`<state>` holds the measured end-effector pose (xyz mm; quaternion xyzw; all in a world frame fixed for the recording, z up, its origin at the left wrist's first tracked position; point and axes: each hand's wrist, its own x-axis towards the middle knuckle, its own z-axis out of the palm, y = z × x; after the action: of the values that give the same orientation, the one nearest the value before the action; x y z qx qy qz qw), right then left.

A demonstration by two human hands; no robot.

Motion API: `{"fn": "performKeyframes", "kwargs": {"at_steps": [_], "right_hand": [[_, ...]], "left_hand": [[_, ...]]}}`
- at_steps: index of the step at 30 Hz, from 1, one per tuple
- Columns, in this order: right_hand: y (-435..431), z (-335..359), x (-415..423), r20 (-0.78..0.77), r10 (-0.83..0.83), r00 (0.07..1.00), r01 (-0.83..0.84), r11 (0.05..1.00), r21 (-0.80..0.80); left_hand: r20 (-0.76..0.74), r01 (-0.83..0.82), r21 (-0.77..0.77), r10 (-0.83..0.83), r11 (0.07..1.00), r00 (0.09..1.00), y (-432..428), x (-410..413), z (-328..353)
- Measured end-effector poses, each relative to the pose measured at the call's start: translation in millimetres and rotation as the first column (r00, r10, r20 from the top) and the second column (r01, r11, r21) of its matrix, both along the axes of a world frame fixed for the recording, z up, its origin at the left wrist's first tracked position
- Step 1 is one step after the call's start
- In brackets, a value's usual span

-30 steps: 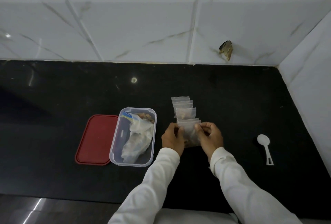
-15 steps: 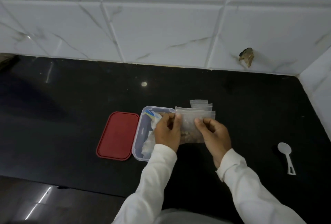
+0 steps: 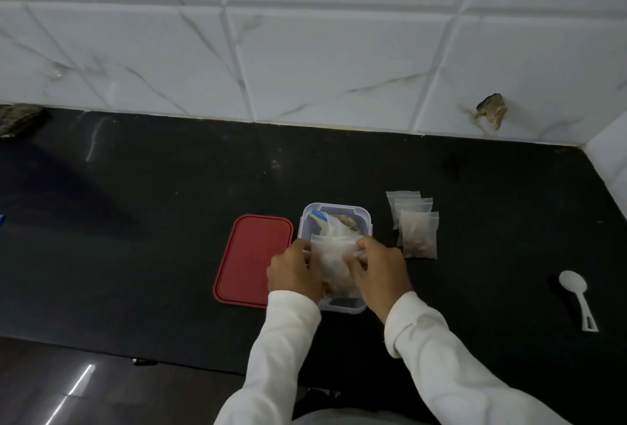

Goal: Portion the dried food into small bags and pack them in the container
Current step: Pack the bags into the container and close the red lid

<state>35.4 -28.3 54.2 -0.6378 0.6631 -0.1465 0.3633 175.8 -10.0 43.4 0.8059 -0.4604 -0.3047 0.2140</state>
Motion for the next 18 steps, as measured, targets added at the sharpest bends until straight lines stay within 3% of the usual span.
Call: {"fn": "performKeyframes", "kwargs": {"at_steps": [4, 7, 10, 13, 15, 16, 18], "right_hand": [[-1.9, 5.6, 13.0, -0.268, 0.084, 0.960, -0.088, 0.996, -0.001], [-2.4, 6.9, 20.2, -0.396, 0.163, 0.904, -0.169, 0.985, 0.018], [0.0, 9.7, 27.8, -0.471, 0.195, 0.860, -0.232, 0.972, -0.021], [6.4, 10.3, 24.2, -0.473, 0.177, 0.863, -0.258, 0.959, -0.113], [8.7, 7.5, 17.0, -0.507, 0.218, 0.834, -0.324, 0.938, -0.128], [6.8, 4.9, 16.3, -0.525, 0.264, 0.809, -0.356, 0.931, -0.080], [0.6, 0.9, 16.2, -0.501, 0.365, 0.785, -0.312, 0.931, 0.190]], "left_hand": [[0.138, 0.146, 0.147, -0.167, 0.978, 0.976, -5.1, -2.2, 2.8], [0.203, 0.224, 0.284, -0.287, 0.932, 0.936, -8.2, -5.8, 6.6], [0.260, 0.253, 0.309, -0.338, 0.917, 0.905, -8.3, -8.8, 7.6], [0.225, 0.266, 0.222, -0.315, 0.938, 0.922, -6.6, -7.7, 1.9], [0.245, 0.281, 0.031, -0.280, 0.959, 0.928, 2.1, -6.3, -0.5], [0.268, 0.307, -0.098, -0.272, 0.947, 0.924, 7.9, -5.6, -3.1], [0.324, 0.431, -0.213, -0.353, 0.877, 0.878, 18.6, -3.8, -13.0]]}}
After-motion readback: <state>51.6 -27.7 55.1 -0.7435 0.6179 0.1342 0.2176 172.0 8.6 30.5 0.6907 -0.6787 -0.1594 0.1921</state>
